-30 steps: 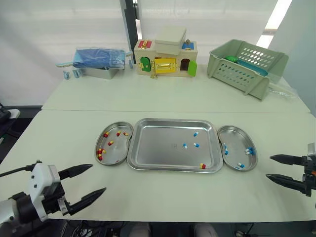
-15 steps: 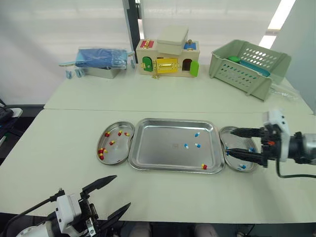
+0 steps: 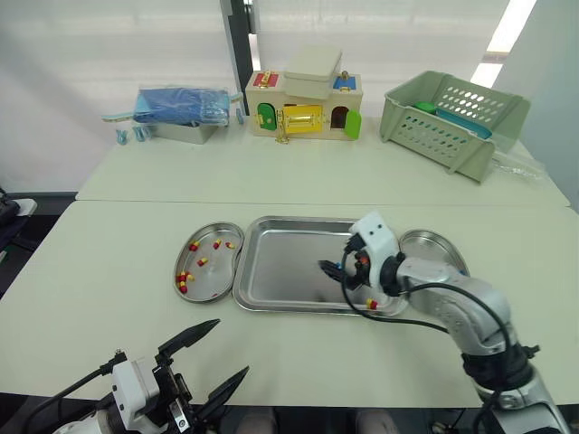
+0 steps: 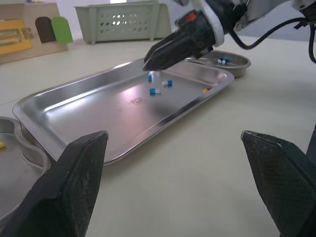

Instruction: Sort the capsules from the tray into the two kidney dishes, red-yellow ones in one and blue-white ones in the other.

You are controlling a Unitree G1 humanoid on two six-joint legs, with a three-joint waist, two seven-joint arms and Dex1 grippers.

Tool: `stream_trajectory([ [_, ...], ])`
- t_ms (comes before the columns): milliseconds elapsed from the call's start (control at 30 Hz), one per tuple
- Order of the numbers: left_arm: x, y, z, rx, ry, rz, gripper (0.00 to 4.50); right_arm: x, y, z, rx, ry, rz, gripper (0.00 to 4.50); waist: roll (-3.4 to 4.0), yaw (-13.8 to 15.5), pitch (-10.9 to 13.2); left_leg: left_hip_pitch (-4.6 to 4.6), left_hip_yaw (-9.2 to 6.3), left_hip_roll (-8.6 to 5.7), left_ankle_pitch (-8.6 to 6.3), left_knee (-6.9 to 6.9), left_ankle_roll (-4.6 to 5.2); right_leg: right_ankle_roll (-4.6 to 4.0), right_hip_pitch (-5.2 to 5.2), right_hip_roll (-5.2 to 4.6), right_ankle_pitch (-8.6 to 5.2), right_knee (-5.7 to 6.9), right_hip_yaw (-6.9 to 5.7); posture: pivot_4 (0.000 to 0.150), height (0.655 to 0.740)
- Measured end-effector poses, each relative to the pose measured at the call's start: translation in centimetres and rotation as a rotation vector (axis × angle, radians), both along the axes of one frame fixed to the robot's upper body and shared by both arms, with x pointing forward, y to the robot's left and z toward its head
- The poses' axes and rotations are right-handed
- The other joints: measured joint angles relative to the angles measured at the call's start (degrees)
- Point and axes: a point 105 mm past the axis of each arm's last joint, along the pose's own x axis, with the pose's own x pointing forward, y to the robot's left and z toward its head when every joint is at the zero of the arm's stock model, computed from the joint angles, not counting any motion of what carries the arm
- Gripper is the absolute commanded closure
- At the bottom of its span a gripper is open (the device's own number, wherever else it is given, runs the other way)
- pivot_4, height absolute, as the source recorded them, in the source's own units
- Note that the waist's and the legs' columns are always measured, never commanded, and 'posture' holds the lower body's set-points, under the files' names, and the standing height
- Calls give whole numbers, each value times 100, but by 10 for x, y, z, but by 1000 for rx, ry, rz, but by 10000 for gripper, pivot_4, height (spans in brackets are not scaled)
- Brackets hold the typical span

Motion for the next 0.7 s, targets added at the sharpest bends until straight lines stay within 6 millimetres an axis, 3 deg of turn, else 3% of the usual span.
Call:
stream_trajectory([
  [500, 3, 1, 0, 4, 4, 18, 308, 3, -9, -25, -160, 22, -62, 0, 0, -8, 0, 1, -1, 0, 0, -2, 1, 0, -2, 2, 0, 0, -1, 1500, 7400],
  [700, 4, 1, 0, -4, 7, 31, 0, 2, -6, -27, -190, 0, -45, 19341, 0, -17, 0, 2, -1, 1, 0, -2, 1, 0, -1, 2, 0, 0, -1, 1500, 7400],
])
